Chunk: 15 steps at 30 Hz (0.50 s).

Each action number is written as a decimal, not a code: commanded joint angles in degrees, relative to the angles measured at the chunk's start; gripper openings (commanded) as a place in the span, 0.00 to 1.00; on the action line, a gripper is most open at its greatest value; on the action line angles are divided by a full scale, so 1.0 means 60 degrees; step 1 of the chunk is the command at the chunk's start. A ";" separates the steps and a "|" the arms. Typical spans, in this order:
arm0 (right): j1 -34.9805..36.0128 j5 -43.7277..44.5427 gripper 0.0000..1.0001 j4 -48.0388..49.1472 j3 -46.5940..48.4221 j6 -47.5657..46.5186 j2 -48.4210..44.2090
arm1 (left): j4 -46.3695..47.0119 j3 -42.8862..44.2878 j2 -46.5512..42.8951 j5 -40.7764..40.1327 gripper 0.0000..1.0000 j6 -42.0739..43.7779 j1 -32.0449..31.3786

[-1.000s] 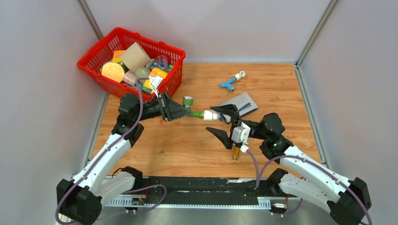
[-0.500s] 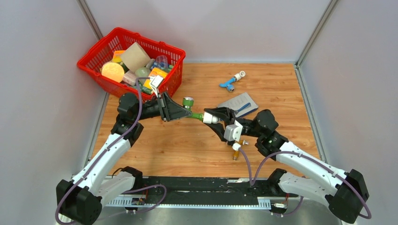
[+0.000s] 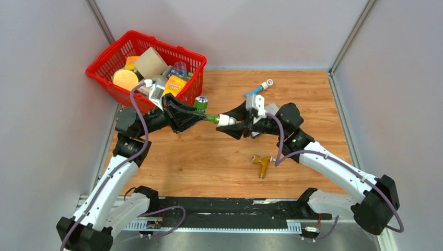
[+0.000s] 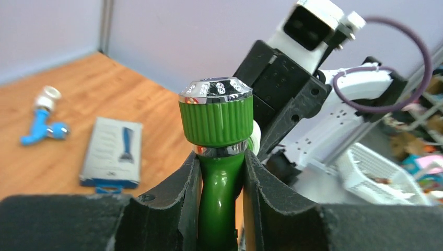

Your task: Install the water faucets

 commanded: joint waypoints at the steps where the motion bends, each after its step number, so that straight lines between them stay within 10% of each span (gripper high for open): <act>1: -0.0413 0.0852 0.00 0.0312 0.0968 0.5491 0.0979 | 0.0678 0.0062 -0.0528 -0.0161 0.00 0.3245 -0.0373; 9: -0.1777 -0.0274 0.00 0.4477 -0.0449 1.4881 0.3365 | 0.0034 0.0575 -0.0470 0.0555 0.00 0.5416 -0.0447; 15: -0.1718 -0.0788 0.19 0.5048 -0.0424 1.5539 0.4000 | -0.0434 0.0517 -0.0353 0.0733 0.00 0.5564 -0.0433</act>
